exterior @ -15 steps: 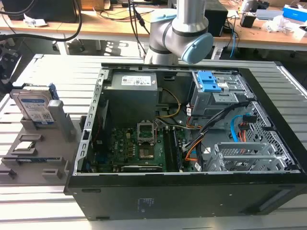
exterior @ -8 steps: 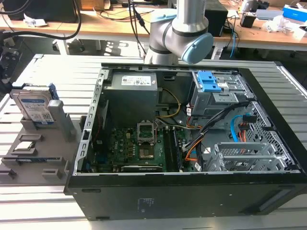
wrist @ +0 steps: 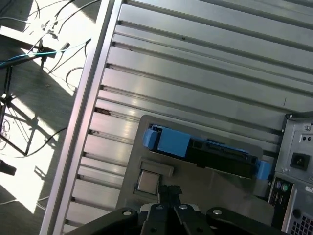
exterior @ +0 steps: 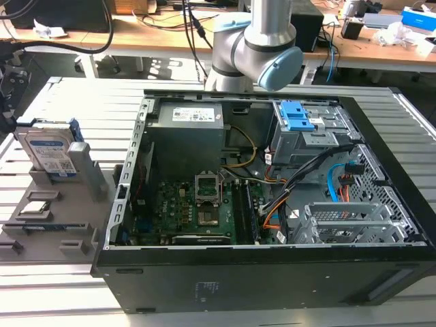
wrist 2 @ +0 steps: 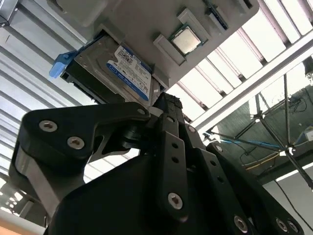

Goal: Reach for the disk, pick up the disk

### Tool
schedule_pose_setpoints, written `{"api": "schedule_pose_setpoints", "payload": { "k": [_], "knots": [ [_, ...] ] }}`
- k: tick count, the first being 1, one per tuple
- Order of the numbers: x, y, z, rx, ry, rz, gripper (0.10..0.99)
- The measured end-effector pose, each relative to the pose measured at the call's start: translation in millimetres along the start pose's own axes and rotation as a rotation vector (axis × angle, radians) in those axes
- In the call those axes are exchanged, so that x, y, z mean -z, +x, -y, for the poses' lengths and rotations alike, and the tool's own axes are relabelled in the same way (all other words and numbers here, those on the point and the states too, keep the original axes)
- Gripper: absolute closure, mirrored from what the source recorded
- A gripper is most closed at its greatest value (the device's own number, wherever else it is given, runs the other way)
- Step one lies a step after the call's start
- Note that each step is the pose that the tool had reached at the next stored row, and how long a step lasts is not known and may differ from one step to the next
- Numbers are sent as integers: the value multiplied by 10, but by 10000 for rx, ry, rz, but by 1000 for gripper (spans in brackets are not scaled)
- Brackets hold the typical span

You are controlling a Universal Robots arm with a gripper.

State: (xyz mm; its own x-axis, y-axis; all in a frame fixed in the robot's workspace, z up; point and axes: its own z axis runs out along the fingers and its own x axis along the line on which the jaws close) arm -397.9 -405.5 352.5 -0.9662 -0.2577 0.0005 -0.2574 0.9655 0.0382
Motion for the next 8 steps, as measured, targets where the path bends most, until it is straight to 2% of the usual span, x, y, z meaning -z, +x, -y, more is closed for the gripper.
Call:
{"api": "schedule_pose_setpoints", "payload": {
  "k": [8],
  "knots": [
    [0, 0, 0, 928, 0, -35, 980]
  ]
}}
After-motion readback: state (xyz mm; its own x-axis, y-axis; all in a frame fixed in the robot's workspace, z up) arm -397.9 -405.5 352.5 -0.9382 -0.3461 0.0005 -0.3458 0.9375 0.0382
